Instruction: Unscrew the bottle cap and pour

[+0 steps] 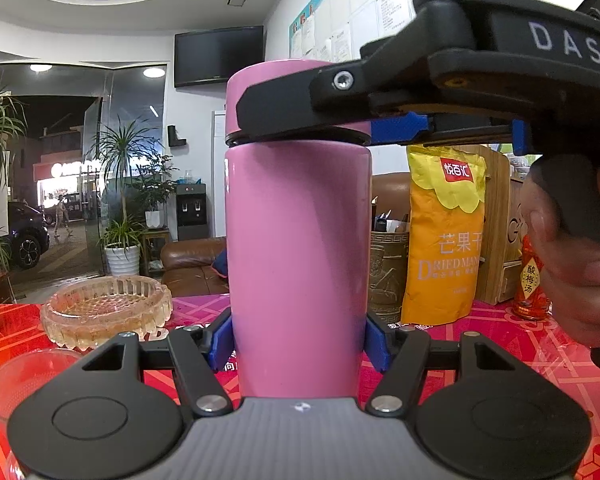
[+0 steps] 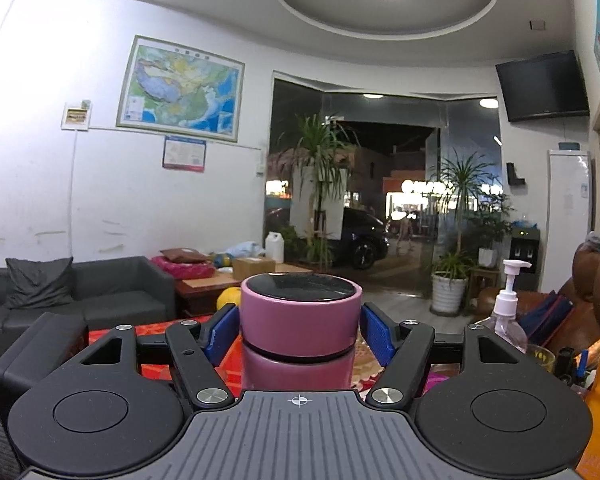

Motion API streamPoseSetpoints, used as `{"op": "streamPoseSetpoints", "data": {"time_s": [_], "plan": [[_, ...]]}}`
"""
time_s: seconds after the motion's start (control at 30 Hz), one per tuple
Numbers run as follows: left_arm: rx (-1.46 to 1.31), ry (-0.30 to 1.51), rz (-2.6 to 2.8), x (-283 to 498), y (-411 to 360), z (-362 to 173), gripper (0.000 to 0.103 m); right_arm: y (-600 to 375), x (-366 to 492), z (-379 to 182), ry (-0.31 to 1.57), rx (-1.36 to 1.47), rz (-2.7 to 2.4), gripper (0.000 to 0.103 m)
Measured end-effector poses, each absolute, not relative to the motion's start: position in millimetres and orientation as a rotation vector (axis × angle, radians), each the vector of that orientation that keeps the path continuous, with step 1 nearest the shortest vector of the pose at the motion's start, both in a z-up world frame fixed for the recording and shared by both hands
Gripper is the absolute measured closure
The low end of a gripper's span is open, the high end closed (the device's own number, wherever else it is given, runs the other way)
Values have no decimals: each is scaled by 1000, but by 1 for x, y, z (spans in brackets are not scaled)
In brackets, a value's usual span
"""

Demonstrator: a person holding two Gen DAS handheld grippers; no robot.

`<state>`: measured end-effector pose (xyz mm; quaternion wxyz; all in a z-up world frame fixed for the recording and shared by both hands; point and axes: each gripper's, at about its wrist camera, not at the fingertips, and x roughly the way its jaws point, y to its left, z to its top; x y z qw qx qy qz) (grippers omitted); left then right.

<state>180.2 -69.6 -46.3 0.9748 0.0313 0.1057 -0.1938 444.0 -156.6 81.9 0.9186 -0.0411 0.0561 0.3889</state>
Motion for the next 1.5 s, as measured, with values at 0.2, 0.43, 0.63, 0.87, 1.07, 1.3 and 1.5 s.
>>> {"op": "streamPoseSetpoints", "data": {"time_s": [0.2, 0.43, 0.63, 0.87, 1.07, 1.3, 1.5], "plan": [[62, 214, -391, 181, -69, -45, 37, -162, 467, 76, 106, -55, 879, 39], [60, 215, -393, 181, -68, -45, 37, -154, 483, 63, 84, -56, 917, 38], [60, 215, -393, 182, -69, -45, 37, -131, 473, 62, 112, -119, 841, 37], [59, 215, -394, 182, -69, -45, 37, -102, 466, 66, 118, -131, 738, 37], [59, 215, -392, 182, -70, -45, 37, -87, 463, 62, 114, -126, 714, 38], [58, 216, -393, 182, -72, -46, 37, -94, 477, 57, 103, -63, 858, 38], [60, 215, -394, 181, -74, -47, 37, -65, 458, 65, 99, -99, 835, 35]]}}
